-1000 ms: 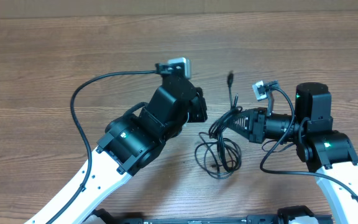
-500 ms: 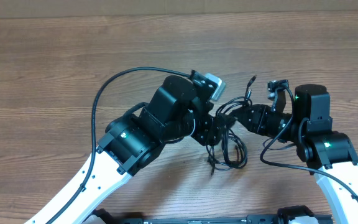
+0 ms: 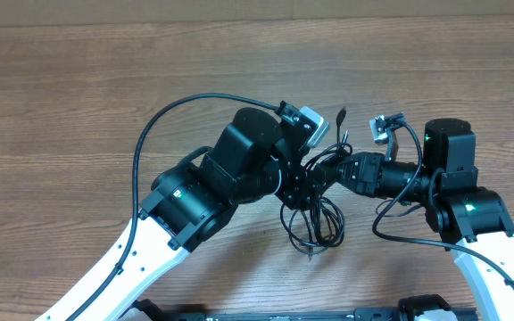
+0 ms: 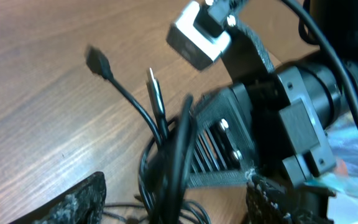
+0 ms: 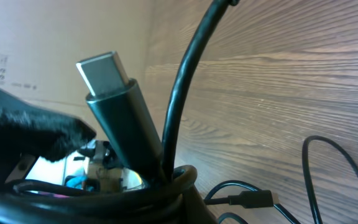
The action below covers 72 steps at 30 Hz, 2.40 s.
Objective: Untangle cables
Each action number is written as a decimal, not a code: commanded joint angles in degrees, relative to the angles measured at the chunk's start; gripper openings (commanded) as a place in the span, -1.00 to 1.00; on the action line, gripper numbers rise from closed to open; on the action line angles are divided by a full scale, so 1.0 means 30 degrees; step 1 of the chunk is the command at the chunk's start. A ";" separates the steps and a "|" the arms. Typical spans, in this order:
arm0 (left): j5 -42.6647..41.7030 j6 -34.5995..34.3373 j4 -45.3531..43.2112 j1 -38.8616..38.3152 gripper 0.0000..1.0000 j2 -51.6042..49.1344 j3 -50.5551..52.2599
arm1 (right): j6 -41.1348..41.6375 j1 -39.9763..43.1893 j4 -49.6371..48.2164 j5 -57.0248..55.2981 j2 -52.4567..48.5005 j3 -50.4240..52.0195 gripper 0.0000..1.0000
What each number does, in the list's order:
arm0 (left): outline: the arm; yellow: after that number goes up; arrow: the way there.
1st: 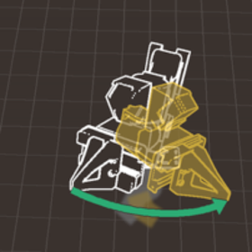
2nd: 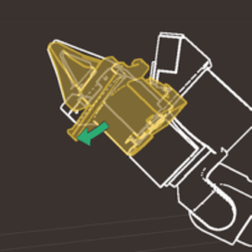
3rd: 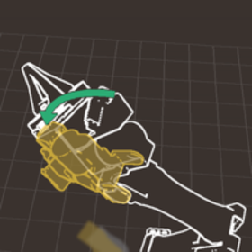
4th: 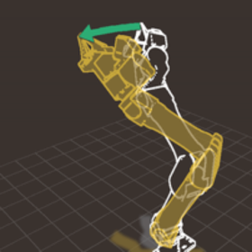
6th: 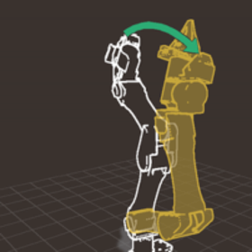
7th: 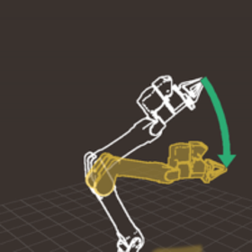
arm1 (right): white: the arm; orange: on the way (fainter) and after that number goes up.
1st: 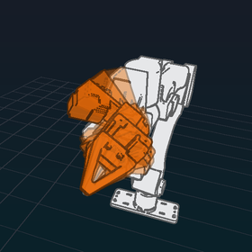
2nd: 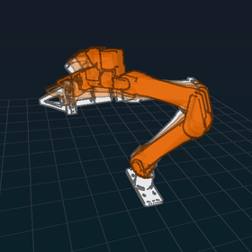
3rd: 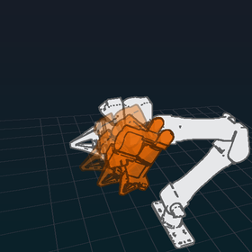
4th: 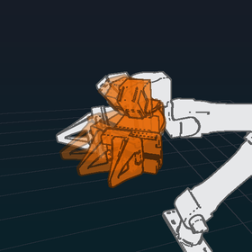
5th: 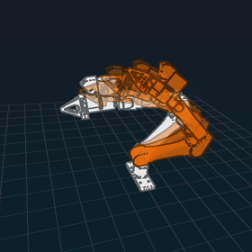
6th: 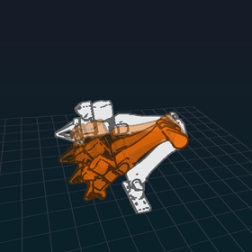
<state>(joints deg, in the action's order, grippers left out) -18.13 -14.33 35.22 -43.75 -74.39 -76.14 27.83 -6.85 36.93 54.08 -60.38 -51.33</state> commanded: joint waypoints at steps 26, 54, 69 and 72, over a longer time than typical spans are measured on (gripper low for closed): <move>-0.0372 0.3993 0.1188 0.0109 -0.41 -0.0699 -0.0284 | -0.1049 -0.0073 -0.0138 0.1173 0.0175 -0.0138 -0.92; 0.7817 -0.7519 -0.2186 0.1756 -0.92 -0.0699 -0.0284 | -0.9945 -0.0073 0.2368 0.3359 0.0175 -0.0138 -0.92; -0.3031 0.0051 -0.0648 0.1705 -0.91 -0.0699 -0.0284 | -0.5348 -0.0058 0.0408 0.1778 0.0175 -0.0138 0.10; -0.3971 0.0058 -0.0692 0.1705 -0.91 -0.0699 -0.0284 | -0.5348 -0.0058 0.0364 0.1770 0.0175 -0.0138 0.10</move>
<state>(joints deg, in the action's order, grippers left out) -21.61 -18.44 33.47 -38.26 -77.03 -75.64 9.13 -6.85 38.46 59.72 -60.38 -51.79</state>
